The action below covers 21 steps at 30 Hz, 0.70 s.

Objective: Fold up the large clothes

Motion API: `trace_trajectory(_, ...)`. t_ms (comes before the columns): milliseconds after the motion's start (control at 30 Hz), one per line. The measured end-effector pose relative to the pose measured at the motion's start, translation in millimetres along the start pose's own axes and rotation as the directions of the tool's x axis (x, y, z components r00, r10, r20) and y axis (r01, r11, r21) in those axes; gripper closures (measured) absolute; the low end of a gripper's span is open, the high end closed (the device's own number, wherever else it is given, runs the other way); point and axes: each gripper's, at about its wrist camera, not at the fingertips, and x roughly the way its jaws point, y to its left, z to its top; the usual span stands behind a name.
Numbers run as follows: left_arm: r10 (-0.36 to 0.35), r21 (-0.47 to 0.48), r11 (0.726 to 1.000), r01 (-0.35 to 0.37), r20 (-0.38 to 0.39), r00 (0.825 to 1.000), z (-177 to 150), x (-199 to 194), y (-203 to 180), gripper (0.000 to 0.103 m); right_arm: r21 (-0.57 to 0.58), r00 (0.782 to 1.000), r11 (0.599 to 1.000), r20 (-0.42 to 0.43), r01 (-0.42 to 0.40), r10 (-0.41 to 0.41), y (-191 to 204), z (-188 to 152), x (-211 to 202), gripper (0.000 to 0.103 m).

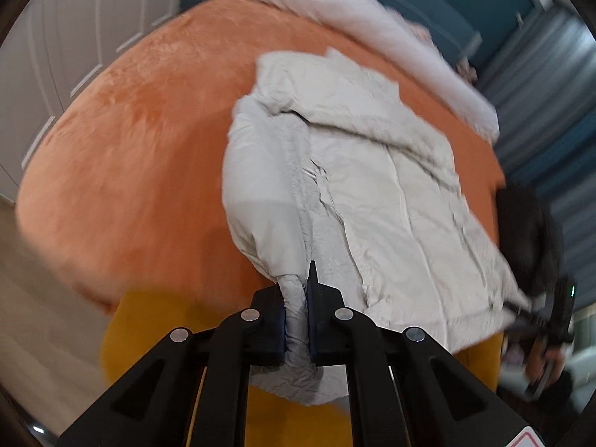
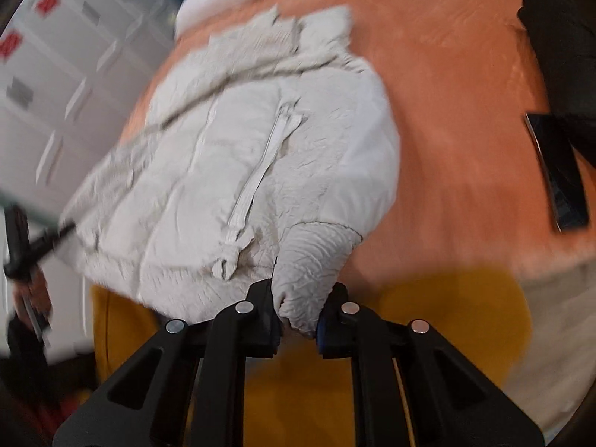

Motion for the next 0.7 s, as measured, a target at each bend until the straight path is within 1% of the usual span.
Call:
trace_trajectory(33, -0.004, 0.015, 1.000, 0.005, -0.029, 1.000, -14.5, -12.9, -3.0, 0.097, -0.039, 0.998, 0.999, -0.060, 0.002, -0.005, 6.2, -16.0, -8.3, 0.091)
trace_trajectory(67, -0.014, 0.021, 1.000, 0.015, -0.047, 0.999, -27.1, -27.5, -6.2, 0.097, -0.068, 0.995, 0.998, -0.102, 0.002, -0.009, 10.9, -26.8, -14.6, 0.091)
trace_trajectory(133, -0.035, 0.021, 0.999, 0.036, -0.053, 0.998, -48.6, -51.4, -12.8, 0.097, -0.113, 0.984, 0.994, -0.178, -0.010, -0.010, 21.6, -50.2, -31.5, 0.091)
trace_trajectory(167, -0.040, 0.015, 0.999, 0.041, -0.039, 0.998, -54.9, -63.5, -17.1, 0.097, -0.122, 0.982, 0.992, -0.189, -0.019, -0.005, 25.0, -54.9, -38.1, 0.091)
trace_trajectory(200, -0.051, 0.007, 0.999, 0.051, -0.017, 0.999, -56.5, -73.4, -22.0, 0.097, -0.129, 0.983, 0.991, -0.182, -0.024, 0.000, 28.3, -56.1, -45.8, 0.091)
trace_trajectory(233, -0.063, -0.003, 0.998, 0.063, 0.005, 0.998, -55.4, -78.6, -25.6, 0.097, -0.136, 0.988, 0.990, -0.155, -0.029, 0.008, 31.4, -53.5, -54.7, 0.091)
trace_trajectory(267, -0.085, -0.015, 0.996, 0.086, 0.042, 0.995, -49.3, -84.2, -30.1, 0.097, -0.133, 0.996, 0.991, -0.084, -0.035, 0.024, 33.7, -42.6, -68.4, 0.091)
trace_trajectory(300, -0.102, -0.022, 0.994, 0.105, 0.086, 0.991, -39.2, -87.5, -34.5, 0.097, -0.117, 0.999, 0.992, -0.011, -0.049, 0.048, 33.3, -29.1, -80.3, 0.091)
trace_trajectory(333, -0.116, -0.023, 0.993, 0.120, 0.122, 0.986, -29.7, -88.7, -37.4, 0.097, -0.094, 0.994, 0.993, 0.077, -0.075, 0.083, 30.9, -12.3, -92.4, 0.091)
trace_trajectory(367, -0.134, -0.017, 0.990, 0.139, 0.180, 0.975, -12.7, -88.6, -41.2, 0.097, -0.076, 0.984, 0.992, 0.139, -0.097, 0.107, 24.9, 1.8, -99.4, 0.091)
trace_trajectory(400, -0.135, -0.022, 0.989, 0.143, 0.216, 0.967, 1.3, -87.2, -42.0, 0.097, -0.053, 0.969, 0.990, 0.204, -0.127, 0.136, 18.6, 14.2, -105.2, 0.091)
trace_trajectory(433, -0.142, -0.039, 0.987, 0.158, 0.265, 0.954, 20.7, -82.9, -42.1, 0.097, -0.038, 0.952, 0.987, 0.261, -0.155, 0.160, 13.2, 27.6, -108.0, 0.091)
trace_trajectory(467, -0.151, -0.049, 0.984, 0.172, 0.290, 0.945, 33.7, -79.1, -41.7, 0.097, -0.023, 0.927, 0.985, 0.334, -0.171, 0.169, 8.1, 45.4, -108.7, 0.091)
trace_trajectory(500, -0.148, -0.064, 0.982, 0.178, 0.320, 0.936, 47.4, -75.2, -41.2, 0.097, -0.011, 0.910, 0.984, 0.379, -0.180, 0.171, 5.1, 57.2, -106.6, 0.091)
trace_trajectory(533, -0.139, -0.073, 0.982, 0.175, 0.346, 0.928, 60.2, -70.8, -41.0, 0.097, 0.014, 0.884, 0.979, 0.432, -0.205, 0.179, -4.1, 76.1, -100.0, 0.091)
trace_trajectory(600, -0.091, -0.072, 0.989, 0.131, 0.406, 0.909, 88.6, -56.3, -40.8, 0.096, 0.056, 0.852, 0.966, 0.485, -0.254, 0.196, -18.6, 102.2, -87.5, 0.091)
trace_trajectory(667, -0.065, -0.056, 0.994, 0.099, 0.435, 0.898, 109.1, -38.4, -43.8, 0.094, 0.084, 0.815, 0.956, 0.547, -0.281, 0.191, -33.7, 129.3, -61.4, 0.090)
trace_trajectory(700, -0.047, -0.056, 0.995, 0.080, 0.444, 0.895, 118.7, -27.0, -43.5, 0.093, 0.091, 0.807, 0.957, 0.562, -0.277, 0.180, -40.1, 138.1, -48.9, 0.090)
